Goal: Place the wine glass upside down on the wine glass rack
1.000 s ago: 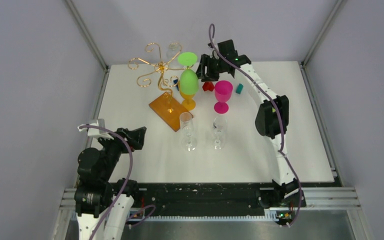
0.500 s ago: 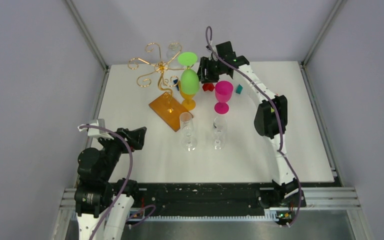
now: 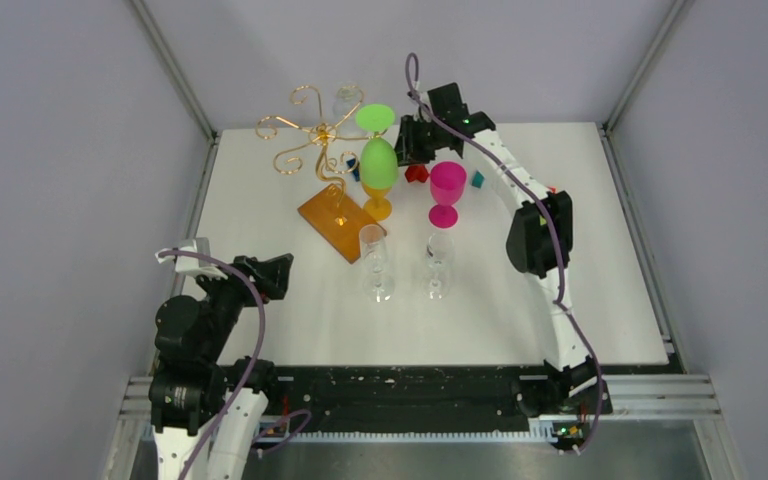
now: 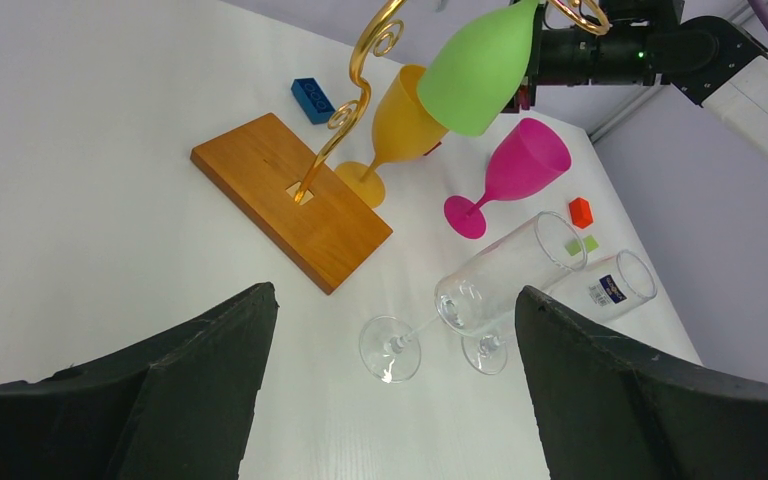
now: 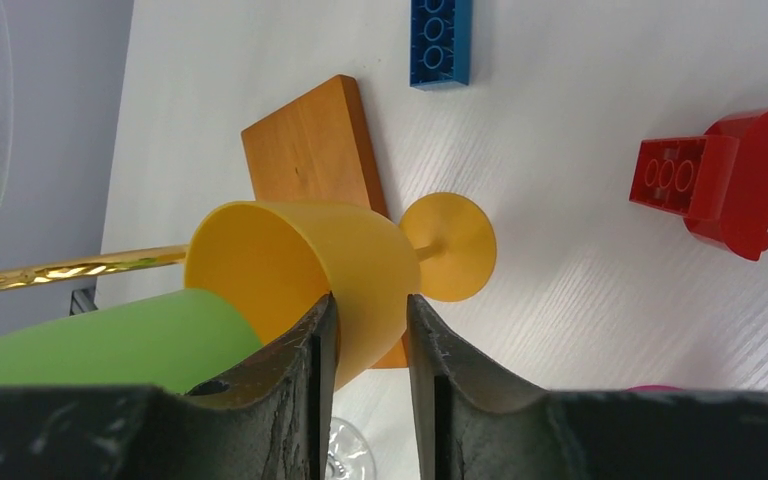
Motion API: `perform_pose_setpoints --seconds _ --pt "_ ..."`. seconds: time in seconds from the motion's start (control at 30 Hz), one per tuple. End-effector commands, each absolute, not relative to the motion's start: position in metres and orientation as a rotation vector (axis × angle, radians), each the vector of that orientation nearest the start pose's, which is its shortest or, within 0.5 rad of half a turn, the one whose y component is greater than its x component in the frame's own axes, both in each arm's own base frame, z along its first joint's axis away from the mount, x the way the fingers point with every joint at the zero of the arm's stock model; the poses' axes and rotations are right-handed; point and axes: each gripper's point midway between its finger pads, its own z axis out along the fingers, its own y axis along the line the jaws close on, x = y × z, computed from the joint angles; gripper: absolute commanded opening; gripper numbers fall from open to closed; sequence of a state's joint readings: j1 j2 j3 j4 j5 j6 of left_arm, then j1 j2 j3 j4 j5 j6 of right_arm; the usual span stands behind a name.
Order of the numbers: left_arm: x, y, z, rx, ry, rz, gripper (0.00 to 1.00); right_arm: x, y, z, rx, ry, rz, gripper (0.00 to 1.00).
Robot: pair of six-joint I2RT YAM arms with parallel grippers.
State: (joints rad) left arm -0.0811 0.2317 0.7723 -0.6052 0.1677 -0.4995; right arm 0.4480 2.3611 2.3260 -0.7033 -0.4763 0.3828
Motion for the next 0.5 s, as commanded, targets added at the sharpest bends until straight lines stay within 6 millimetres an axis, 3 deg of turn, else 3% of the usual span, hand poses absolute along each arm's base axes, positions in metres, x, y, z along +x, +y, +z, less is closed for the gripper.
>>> perform_pose_setpoints --seconds 0.0,0.47 --pt "0.179 -0.064 0.320 -0.201 1.584 -0.590 0.93 0.499 0.340 0.160 -0.362 2.396 0.866 0.28" --pt "0.179 -0.063 0.319 -0.204 1.586 -0.582 0.93 0.506 0.324 0.177 -0.380 2.343 0.693 0.17"
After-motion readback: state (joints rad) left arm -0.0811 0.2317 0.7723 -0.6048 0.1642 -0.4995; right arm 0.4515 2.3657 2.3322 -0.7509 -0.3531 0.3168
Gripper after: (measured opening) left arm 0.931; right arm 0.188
